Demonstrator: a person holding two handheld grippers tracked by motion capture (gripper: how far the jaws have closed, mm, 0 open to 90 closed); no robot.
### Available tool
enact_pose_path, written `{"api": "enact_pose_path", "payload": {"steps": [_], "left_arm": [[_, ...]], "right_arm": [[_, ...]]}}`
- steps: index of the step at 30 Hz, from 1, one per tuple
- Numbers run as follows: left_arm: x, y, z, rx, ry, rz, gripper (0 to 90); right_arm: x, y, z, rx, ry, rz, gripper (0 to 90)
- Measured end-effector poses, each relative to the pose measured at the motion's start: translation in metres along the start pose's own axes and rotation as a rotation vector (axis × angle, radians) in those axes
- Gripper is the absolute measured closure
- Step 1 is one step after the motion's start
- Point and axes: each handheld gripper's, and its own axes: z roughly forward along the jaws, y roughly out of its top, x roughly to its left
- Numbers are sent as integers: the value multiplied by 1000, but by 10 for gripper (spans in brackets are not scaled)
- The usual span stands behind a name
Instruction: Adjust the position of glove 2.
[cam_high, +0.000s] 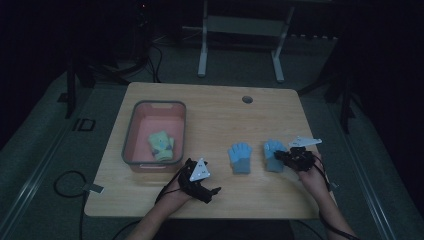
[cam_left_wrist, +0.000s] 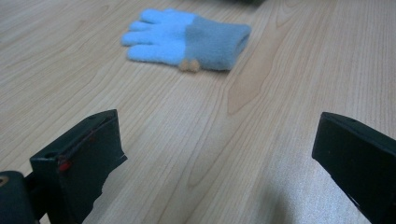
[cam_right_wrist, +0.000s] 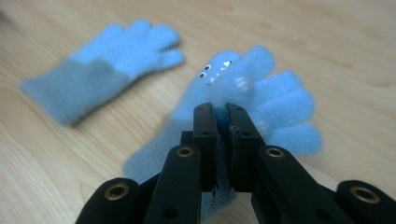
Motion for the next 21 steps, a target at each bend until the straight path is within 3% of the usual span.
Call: {"api": "enact_pose_path", "payload": {"steps": [9, 21], "left_arm": [[0, 0, 1, 3, -2, 0, 17], [-1, 0, 2, 3, -7, 1, 17]], "right_arm": [[-1, 17, -17, -50, 13, 6, 839], [9, 44, -28, -89, 39, -29, 839]]}}
